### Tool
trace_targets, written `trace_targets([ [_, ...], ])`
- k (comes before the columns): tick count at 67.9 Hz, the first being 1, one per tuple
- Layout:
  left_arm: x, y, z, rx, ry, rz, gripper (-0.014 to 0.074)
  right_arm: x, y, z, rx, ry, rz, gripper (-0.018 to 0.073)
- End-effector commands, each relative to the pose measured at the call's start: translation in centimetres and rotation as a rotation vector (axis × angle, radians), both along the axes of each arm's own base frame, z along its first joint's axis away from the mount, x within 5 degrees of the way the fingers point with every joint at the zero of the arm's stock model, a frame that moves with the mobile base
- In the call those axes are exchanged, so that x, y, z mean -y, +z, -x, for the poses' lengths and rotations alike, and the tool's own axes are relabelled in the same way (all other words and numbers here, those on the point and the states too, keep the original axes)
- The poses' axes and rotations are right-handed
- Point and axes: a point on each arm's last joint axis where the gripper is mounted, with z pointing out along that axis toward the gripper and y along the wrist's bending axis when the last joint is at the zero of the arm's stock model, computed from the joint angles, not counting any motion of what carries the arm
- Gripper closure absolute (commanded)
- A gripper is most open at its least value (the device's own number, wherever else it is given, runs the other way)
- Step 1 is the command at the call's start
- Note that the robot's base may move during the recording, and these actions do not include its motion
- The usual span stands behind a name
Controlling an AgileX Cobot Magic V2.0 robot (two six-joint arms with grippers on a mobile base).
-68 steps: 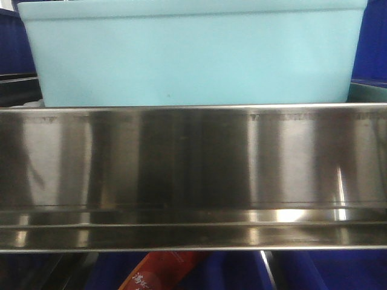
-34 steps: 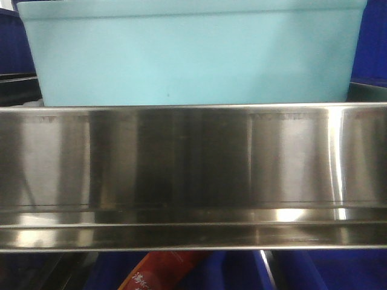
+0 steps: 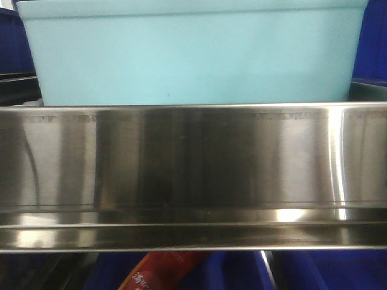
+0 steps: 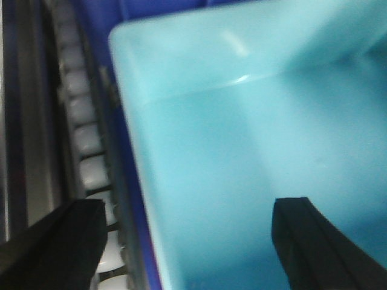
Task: Fetch blue bin and place on conveyor start
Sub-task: 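Close both grippers on the light-blue bin's side walls, then lift the light-blue bin with both grippers and pull it off the shelf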
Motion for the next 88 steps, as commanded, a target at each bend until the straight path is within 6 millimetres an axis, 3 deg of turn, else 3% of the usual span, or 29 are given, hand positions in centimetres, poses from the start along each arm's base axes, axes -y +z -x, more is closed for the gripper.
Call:
trace_targets([
  [1, -0.1, -0.9, -0.9, -0.021, 0.026, -0.035, 0.0136, -0.2, -1.2, -1.7, -0.046, -0.005, 0.012, 0.0001],
  [26, -1.0, -4.4, -3.8, -0.122, 0.085, -0.043, 0.0136, -2.9, -6.9, -6.5, -0.156, 0.045, 0.024, 0.0001],
  [41, -0.7, -5.8, -4.6, -0.158, 0.084, -0.05, 0.0156, -3.1, -9.1, -7.8, -0.209, 0.044, 0.028, 0.0009],
  [49, -0.7, -5.8, -4.6, -0.158, 0.099, -0.039, 0.0267, -3.1, -9.3, -7.9, -0.215, 0.044, 0.029, 0.013],
  [63, -0.6, -5.8, -4.7, -0.143, 0.097, -0.033, 0.0706, -3.1, -9.3, -7.9, -0.225, 0.045, 0.031, 0.0638],
  [66, -0.6, -5.8, -4.8, -0.142, 0.097, -0.033, 0.0708, -3.1, -9.3, -7.9, -0.225, 0.045, 0.031, 0.0725],
  [78, -0.7, -5.5, -4.4, -0.147, 0.098, -0.032, 0.0708, -3.1, -9.1, -7.4, -0.242, 0.048, 0.033, 0.0711],
  [88, -0.6, -3.5, -3.1, -0.099, 0.082, -0.012, 0.0708, -2.9, -7.0, -6.1, -0.198, 0.05, 0.026, 0.0711],
])
